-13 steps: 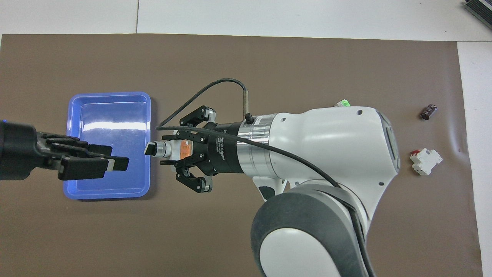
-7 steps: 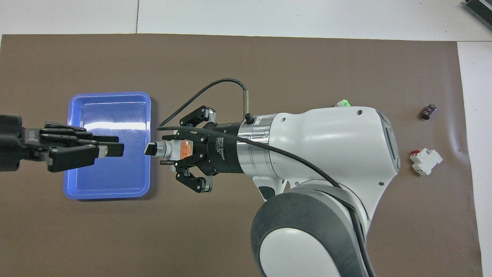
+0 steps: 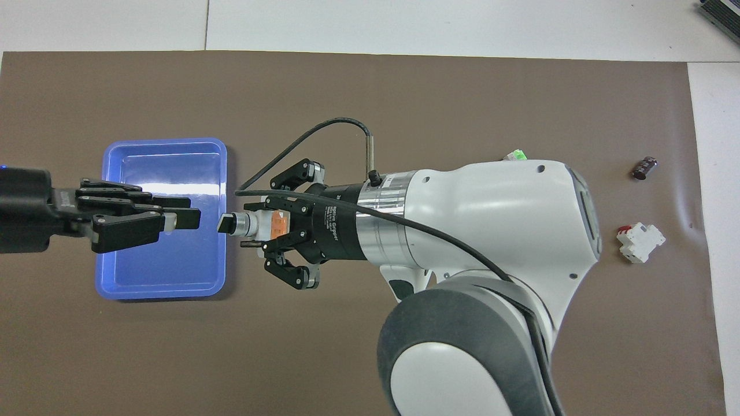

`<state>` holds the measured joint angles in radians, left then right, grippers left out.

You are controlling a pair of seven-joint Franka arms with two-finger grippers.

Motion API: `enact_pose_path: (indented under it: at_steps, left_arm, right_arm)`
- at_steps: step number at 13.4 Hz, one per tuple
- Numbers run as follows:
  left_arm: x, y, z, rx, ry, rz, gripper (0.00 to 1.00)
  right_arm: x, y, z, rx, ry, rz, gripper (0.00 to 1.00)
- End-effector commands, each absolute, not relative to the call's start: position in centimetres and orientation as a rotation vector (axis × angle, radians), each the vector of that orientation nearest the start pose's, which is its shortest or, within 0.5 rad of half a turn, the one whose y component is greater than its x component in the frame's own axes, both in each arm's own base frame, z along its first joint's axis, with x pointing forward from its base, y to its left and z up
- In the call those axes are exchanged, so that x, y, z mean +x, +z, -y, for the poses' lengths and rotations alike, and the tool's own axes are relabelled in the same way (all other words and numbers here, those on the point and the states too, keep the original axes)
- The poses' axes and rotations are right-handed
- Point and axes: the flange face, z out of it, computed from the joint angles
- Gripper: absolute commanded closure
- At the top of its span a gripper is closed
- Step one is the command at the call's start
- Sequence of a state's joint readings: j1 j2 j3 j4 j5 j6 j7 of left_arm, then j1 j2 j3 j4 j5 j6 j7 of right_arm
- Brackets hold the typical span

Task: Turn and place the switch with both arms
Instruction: 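Reach the left gripper to the switch held by the right gripper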

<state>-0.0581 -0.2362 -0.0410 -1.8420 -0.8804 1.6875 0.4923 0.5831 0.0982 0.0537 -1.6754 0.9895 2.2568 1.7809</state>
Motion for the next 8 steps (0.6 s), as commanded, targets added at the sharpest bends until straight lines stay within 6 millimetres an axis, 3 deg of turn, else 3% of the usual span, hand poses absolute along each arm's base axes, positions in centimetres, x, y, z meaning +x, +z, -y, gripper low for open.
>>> enact_pose_path:
  at_steps: [1,8]
  left_arm:
    - [47.2,66.0,13.7,2.195,0.316,0.610,0.64]
    - [46.7,65.6,15.2,2.193,0.287,0.635,0.66]
  right_arm:
    - [50.0,60.2,-39.6,-1.572,0.848,-1.643,1.00]
    - [50.0,60.2,-39.6,-1.573,0.849,-1.642,1.00]
